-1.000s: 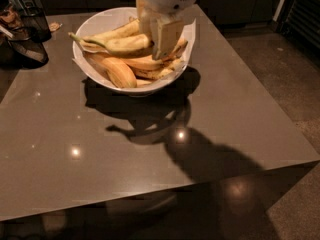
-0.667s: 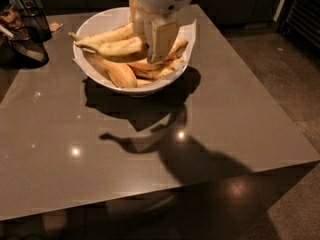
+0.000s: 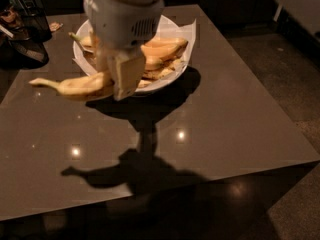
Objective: Pick banana from white bowl
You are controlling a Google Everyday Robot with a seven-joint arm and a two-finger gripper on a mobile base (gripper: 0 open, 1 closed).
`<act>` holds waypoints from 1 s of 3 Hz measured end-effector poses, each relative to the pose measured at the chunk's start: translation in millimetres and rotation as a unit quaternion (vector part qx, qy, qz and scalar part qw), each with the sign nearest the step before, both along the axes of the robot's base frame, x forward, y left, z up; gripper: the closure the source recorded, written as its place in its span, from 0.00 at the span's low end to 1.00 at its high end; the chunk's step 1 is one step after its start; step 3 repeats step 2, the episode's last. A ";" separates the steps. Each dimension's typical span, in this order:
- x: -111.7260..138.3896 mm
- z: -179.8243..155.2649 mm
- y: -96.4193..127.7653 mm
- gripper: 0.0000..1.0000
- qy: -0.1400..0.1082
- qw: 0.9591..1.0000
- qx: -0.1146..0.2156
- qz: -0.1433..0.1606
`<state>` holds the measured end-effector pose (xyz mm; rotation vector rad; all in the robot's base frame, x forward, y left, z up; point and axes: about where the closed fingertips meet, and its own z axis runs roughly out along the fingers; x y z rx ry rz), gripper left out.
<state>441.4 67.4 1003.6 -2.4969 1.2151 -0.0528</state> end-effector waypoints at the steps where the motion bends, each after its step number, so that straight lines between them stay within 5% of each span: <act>1: -28.5 -13.5 25.8 1.00 0.020 0.999 -0.002 0.043; 3: -30.6 -7.5 27.1 1.00 0.012 0.999 0.002 0.043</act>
Offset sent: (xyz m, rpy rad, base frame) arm -0.0240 0.0219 -0.0116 -0.0040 0.0349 0.0724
